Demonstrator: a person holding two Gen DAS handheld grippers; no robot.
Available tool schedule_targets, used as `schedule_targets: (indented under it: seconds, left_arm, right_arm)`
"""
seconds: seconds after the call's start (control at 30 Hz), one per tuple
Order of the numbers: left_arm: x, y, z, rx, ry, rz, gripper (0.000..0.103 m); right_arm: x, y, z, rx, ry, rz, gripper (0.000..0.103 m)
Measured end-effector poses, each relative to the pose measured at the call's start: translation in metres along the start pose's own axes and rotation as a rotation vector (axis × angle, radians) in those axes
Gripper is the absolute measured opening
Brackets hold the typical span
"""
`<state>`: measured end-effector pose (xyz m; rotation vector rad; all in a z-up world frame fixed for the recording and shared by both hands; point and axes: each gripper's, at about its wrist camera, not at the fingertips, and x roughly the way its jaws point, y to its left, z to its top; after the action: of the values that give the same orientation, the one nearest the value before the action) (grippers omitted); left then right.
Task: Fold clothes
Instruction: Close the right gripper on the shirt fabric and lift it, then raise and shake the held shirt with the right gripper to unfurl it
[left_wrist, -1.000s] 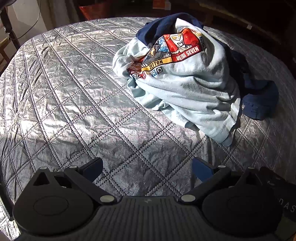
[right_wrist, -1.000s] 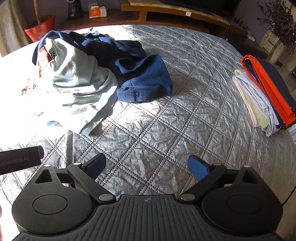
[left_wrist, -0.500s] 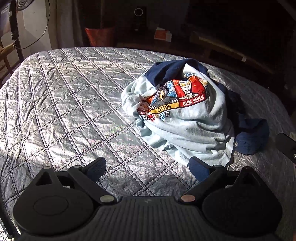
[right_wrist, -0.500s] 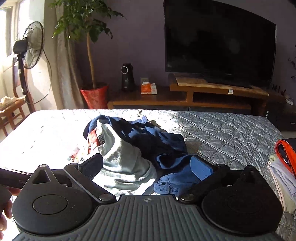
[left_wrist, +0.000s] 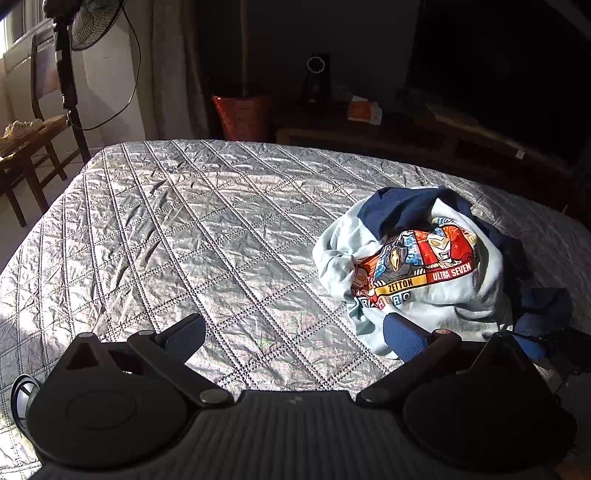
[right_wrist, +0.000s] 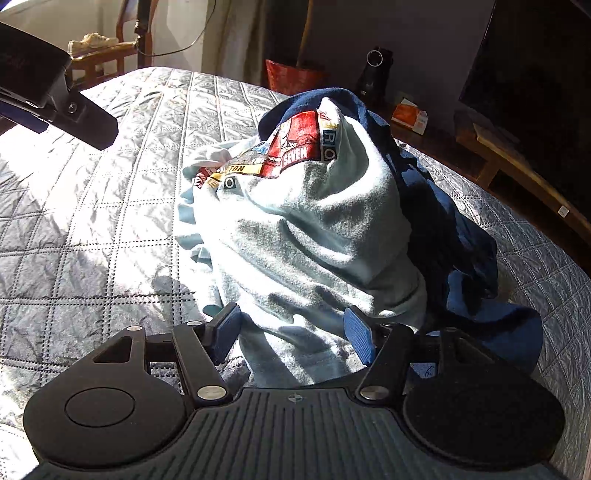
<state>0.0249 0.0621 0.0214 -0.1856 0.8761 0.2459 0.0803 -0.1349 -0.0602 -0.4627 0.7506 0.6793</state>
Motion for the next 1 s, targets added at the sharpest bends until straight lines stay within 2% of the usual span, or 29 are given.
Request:
schedule_targets:
  seconds: [0.03, 0.07, 0.1, 0.2, 0.3, 0.33, 0.43, 0.53, 0.57, 0.6, 0.7, 0.73, 0.77, 0.8, 0.83, 0.87, 0.93, 0.97, 1.0]
  left_arm:
    - [0.001, 0.003, 0.001, -0.012, 0.006, -0.021, 0.102]
    - [0.001, 0.006, 0.001, -0.032, 0.006, -0.034, 0.102]
    - [0.002, 0.011, 0.002, -0.062, 0.010, -0.051, 0.102]
    - [0.004, 0.027, 0.004, -0.155, 0.022, -0.091, 0.102]
    - [0.008, 0.044, 0.002, -0.235, 0.036, -0.110, 0.102]
    - [0.007, 0.046, 0.002, -0.243, 0.025, -0.098, 0.102]
    - [0.002, 0.051, 0.004, -0.248, -0.014, -0.064, 0.101]
    - [-0.001, 0.051, 0.005, -0.236, -0.017, -0.035, 0.102]
    - [-0.001, 0.051, 0.004, -0.239, -0.018, -0.037, 0.102]
    - [-0.001, 0.052, 0.004, -0.244, -0.020, -0.044, 0.102]
    - [-0.003, 0.053, 0.003, -0.238, -0.041, -0.055, 0.101]
    - [-0.005, 0.052, 0.004, -0.222, -0.057, -0.051, 0.101]
    - [-0.007, 0.051, 0.004, -0.209, -0.072, -0.044, 0.101]
    - [-0.006, 0.051, 0.005, -0.209, -0.069, -0.041, 0.101]
    - [-0.006, 0.051, 0.006, -0.211, -0.063, -0.038, 0.101]
    - [-0.005, 0.051, 0.006, -0.213, -0.058, -0.035, 0.101]
    - [-0.002, 0.053, 0.006, -0.235, -0.040, -0.047, 0.101]
    - [-0.001, 0.054, 0.006, -0.243, -0.035, -0.049, 0.102]
    - [-0.001, 0.056, 0.007, -0.252, -0.036, -0.051, 0.102]
  right_arm:
    - [-0.001, 0.000, 0.000, 0.013, -0.008, 0.018, 0.043]
    - [-0.002, 0.000, -0.001, 0.027, -0.015, 0.035, 0.017]
    - [-0.007, -0.001, -0.001, 0.062, -0.024, 0.060, 0.013]
    - [-0.026, -0.006, -0.004, 0.211, -0.050, 0.152, 0.011]
    - [-0.070, -0.006, -0.008, 0.371, -0.127, 0.247, 0.011]
    - [-0.084, 0.001, -0.007, 0.371, -0.150, 0.287, 0.011]
    - [-0.124, 0.034, 0.003, 0.246, -0.205, 0.383, 0.011]
    - [-0.136, 0.038, 0.004, 0.224, -0.160, 0.462, 0.022]
    - [-0.139, 0.036, 0.003, 0.220, -0.167, 0.455, 0.029]
    - [-0.143, 0.028, 0.003, 0.211, -0.192, 0.400, 0.036]
    - [-0.133, -0.006, 0.023, 0.218, -0.196, 0.284, 0.041]
    - [-0.124, -0.012, 0.029, 0.201, -0.186, 0.241, 0.047]
    - [-0.112, -0.017, 0.033, 0.172, -0.168, 0.192, 0.065]
    - [-0.100, -0.022, 0.038, 0.143, -0.150, 0.143, 0.075]
    - [-0.088, -0.027, 0.042, 0.114, -0.132, 0.094, 0.075]
    - [-0.074, -0.035, 0.043, 0.141, -0.090, 0.085, 0.072]
    - [-0.042, -0.053, 0.042, 0.273, 0.028, 0.125, 0.075]
    - [-0.029, -0.070, 0.034, 0.433, 0.045, 0.200, 0.072]
    - [-0.021, -0.088, 0.021, 0.630, 0.015, 0.272, 0.071]
